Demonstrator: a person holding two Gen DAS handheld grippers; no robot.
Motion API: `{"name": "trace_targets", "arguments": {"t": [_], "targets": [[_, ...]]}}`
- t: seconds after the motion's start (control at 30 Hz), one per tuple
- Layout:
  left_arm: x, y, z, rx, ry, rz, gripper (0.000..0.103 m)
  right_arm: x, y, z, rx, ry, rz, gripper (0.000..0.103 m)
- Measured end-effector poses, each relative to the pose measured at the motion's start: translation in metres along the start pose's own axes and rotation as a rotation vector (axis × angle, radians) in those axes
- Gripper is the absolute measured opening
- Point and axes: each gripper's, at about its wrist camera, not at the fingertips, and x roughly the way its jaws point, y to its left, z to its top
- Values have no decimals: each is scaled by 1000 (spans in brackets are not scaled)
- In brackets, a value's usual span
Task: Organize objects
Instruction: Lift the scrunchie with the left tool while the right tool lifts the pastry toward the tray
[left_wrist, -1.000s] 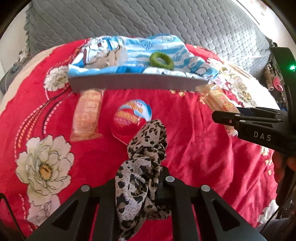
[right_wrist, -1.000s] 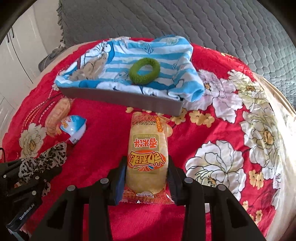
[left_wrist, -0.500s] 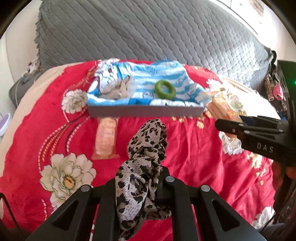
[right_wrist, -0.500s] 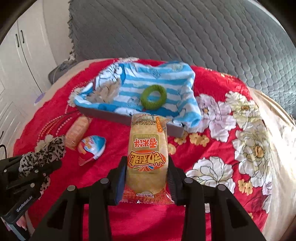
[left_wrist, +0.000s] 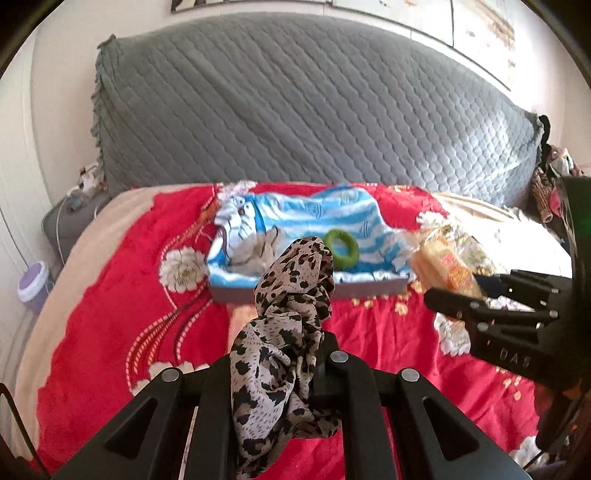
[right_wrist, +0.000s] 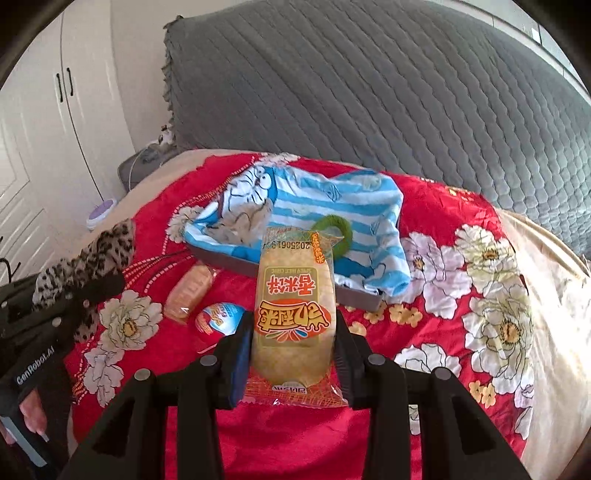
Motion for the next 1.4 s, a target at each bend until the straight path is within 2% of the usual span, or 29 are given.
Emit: {"name": "trace_targets", "arguments": {"t": [0.53, 1.2, 1.4], "targets": [[-13, -8, 17, -9, -40, 5, 12, -33, 13, 14, 3, -132, -3, 39], [20, -17, 48, 14, -61, -3, 12, -36, 14, 38, 52, -236, -62, 39], [29, -17, 53, 0, -66, -6, 12, -33, 7, 43, 81, -250, -47, 39]]}}
